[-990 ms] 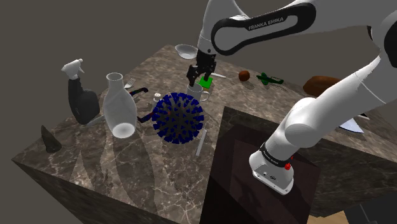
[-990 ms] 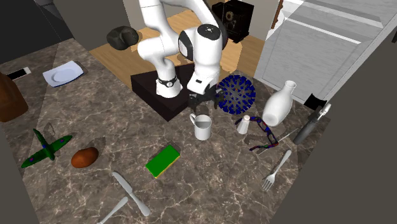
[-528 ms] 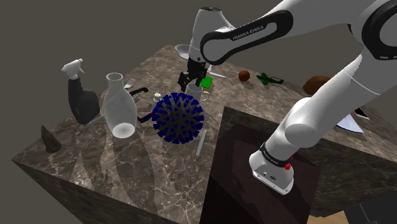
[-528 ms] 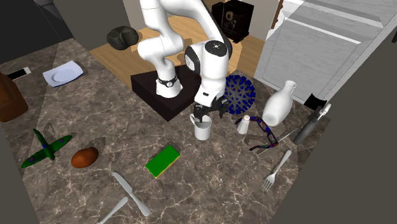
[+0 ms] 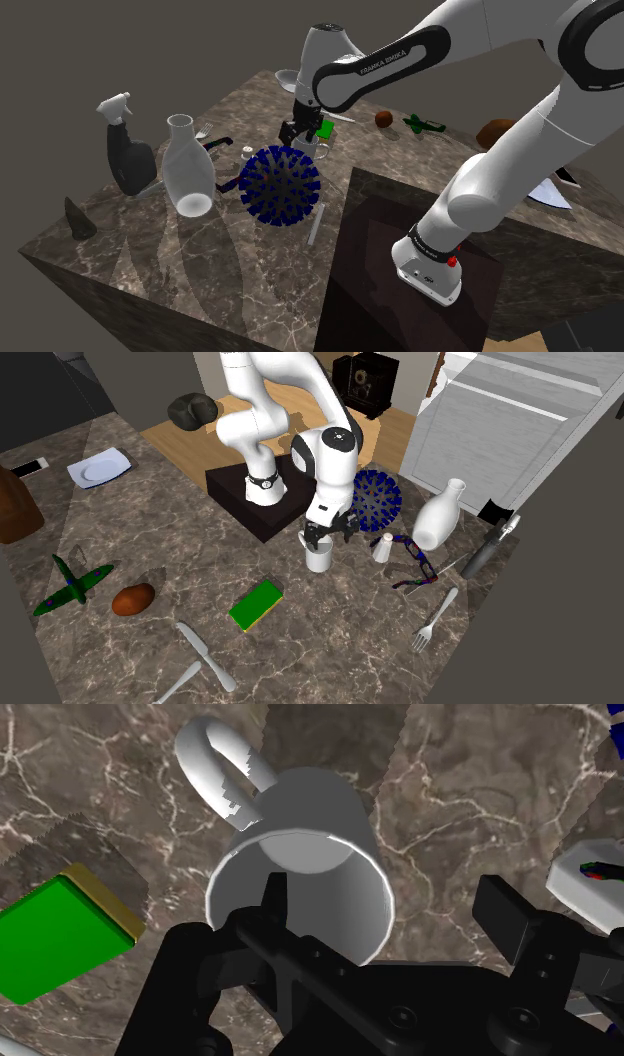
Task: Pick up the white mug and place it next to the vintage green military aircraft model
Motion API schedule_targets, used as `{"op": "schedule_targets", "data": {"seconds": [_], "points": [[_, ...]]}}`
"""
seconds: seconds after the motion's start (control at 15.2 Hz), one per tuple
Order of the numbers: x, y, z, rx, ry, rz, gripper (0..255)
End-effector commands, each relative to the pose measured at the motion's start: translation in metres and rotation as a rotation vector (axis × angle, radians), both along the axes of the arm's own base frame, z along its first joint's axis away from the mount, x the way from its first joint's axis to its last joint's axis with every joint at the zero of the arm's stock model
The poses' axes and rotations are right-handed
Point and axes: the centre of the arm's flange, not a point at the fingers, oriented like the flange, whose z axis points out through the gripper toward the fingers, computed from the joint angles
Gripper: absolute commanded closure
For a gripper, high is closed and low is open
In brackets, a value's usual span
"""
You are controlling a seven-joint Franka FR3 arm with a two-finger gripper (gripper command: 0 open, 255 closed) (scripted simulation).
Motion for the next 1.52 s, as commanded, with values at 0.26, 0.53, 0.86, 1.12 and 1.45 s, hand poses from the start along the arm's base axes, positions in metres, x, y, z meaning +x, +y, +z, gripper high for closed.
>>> {"op": "schedule_targets", "data": {"seconds": [0.26,0.53,0.86,1.12,1.45], "points": [[0.000,0.000,0.000,0.000,0.000,0.000,255],[0.000,0.000,0.000,0.000,0.000,0.000,255],[0.000,0.000,0.005,0.000,0.000,0.000,255],[0.000,0.000,0.026,0.000,0.000,0.000,255],[0.000,0.000,0.053,0.000,0.000,0.000,255]]}}
